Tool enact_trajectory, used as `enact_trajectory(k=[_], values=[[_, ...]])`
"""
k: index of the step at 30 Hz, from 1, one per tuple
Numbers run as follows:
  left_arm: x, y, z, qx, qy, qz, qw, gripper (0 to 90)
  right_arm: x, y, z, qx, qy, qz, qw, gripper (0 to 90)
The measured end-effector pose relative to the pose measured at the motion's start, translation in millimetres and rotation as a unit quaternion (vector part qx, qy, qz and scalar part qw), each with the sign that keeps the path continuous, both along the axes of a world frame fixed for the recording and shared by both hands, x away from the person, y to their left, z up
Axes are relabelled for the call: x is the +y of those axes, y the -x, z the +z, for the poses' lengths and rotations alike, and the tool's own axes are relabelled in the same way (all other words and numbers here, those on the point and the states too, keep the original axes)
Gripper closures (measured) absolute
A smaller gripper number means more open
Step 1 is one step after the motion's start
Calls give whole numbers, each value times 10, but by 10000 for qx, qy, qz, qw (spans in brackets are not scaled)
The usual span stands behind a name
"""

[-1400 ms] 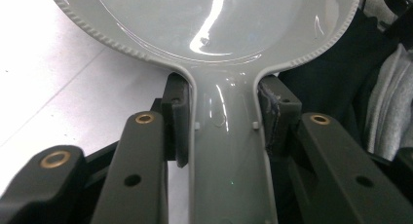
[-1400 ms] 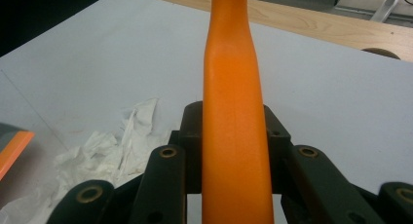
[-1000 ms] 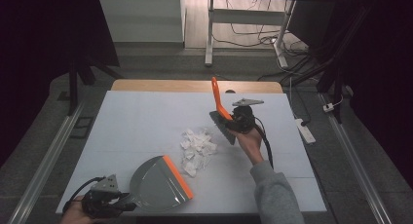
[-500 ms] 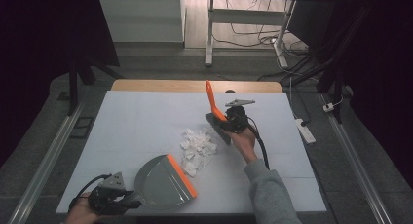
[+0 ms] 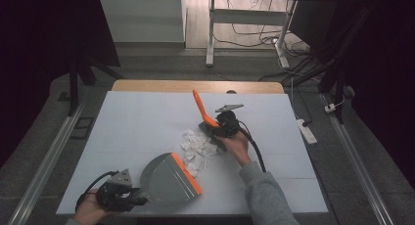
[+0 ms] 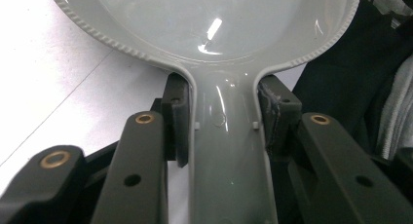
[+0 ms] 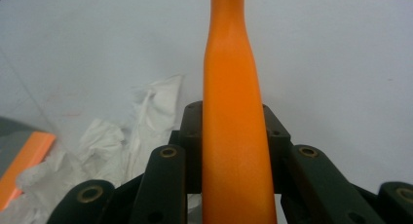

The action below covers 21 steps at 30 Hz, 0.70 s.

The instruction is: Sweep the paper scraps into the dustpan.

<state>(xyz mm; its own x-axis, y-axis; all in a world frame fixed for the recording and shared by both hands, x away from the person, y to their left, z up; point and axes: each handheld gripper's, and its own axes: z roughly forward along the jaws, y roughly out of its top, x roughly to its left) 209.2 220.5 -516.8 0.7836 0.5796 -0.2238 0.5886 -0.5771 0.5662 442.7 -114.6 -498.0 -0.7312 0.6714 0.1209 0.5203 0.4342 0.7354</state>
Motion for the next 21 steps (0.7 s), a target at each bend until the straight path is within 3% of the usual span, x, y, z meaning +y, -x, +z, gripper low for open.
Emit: enact_trajectory(k=[11, 21], values=[[-8, -19, -22, 39, -3, 62, 10000, 618, 226, 347, -17, 65, 1, 518, 9986, 706], [-26, -29, -25, 45, 12, 94, 9999, 618, 360, 669, 6, 168, -114, 1072, 9940, 705]])
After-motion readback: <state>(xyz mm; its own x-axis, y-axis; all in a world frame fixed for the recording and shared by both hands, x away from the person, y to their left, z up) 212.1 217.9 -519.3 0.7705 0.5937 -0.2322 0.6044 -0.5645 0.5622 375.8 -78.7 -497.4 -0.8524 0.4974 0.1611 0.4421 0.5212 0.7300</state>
